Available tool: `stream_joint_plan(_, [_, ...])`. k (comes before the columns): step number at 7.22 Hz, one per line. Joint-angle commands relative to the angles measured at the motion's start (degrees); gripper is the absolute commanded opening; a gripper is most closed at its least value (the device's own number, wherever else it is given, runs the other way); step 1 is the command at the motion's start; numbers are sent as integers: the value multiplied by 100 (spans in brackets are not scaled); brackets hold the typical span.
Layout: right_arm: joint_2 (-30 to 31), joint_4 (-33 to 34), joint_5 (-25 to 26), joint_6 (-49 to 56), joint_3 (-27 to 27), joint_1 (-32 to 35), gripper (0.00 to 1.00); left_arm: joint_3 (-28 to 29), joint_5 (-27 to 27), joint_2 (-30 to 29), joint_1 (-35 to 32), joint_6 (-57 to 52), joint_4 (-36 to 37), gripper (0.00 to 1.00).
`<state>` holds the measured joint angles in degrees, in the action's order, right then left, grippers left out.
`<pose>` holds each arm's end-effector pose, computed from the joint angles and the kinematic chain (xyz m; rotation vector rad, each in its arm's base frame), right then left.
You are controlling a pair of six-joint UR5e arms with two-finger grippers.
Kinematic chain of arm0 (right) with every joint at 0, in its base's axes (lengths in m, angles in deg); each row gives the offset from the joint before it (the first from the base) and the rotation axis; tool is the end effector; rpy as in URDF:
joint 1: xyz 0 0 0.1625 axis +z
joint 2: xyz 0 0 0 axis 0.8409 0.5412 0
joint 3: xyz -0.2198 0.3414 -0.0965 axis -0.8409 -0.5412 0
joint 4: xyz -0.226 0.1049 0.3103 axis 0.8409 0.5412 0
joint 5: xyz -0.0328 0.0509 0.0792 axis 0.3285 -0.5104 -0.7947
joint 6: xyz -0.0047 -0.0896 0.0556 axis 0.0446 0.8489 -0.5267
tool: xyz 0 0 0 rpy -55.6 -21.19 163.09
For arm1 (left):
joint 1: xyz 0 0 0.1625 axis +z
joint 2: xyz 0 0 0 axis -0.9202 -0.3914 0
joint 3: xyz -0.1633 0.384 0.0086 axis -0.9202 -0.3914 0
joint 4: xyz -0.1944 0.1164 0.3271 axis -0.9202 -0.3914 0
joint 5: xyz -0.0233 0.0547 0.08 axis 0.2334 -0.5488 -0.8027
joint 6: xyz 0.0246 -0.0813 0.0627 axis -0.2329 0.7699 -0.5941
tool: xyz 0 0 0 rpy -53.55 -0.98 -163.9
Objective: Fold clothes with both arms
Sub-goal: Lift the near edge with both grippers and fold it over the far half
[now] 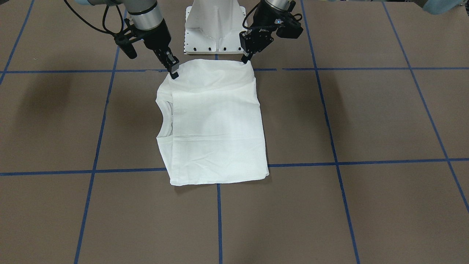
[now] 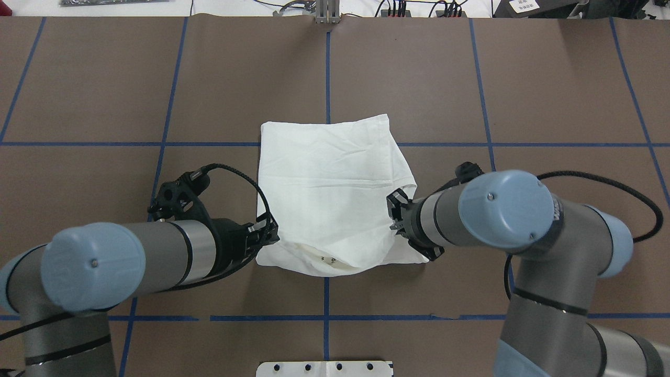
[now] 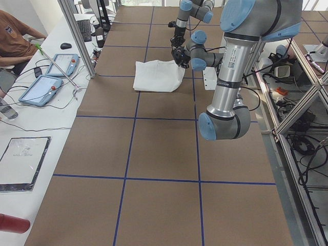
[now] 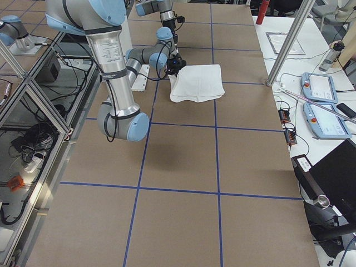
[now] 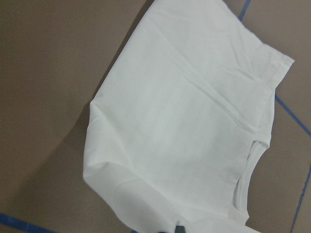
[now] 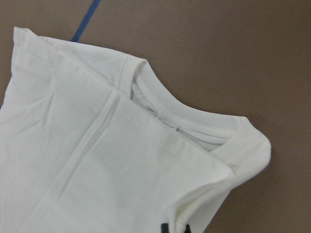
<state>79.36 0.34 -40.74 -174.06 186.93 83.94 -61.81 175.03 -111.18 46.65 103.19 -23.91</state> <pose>-0.4353 -0.3458 0.2281 -0.2812 -0.9669 0.9481 0.4354 -0.3032 0.1880 0.0235 1.2474 -0.5827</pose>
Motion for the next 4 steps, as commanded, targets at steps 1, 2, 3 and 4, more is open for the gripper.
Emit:
stream_joint_plan(1, [-655,-20,-399,617,-958,728,0,665,148,-365,-629,-657,-58,0])
stream_joint_plan(2, [-997,-29,-512,812,-1493,931,0,911,148,-504,-849,-964,-59,0])
stream_joint_plan(3, [-1435,-47,-557,971,-2168,1020,0,1244,139,-636,-991,-1107,-137,0])
stream_joint_plan(4, [-1666,-308,-549,1085,-2671,1064,0,1839,139,-846,-1105,-1186,-590,0])
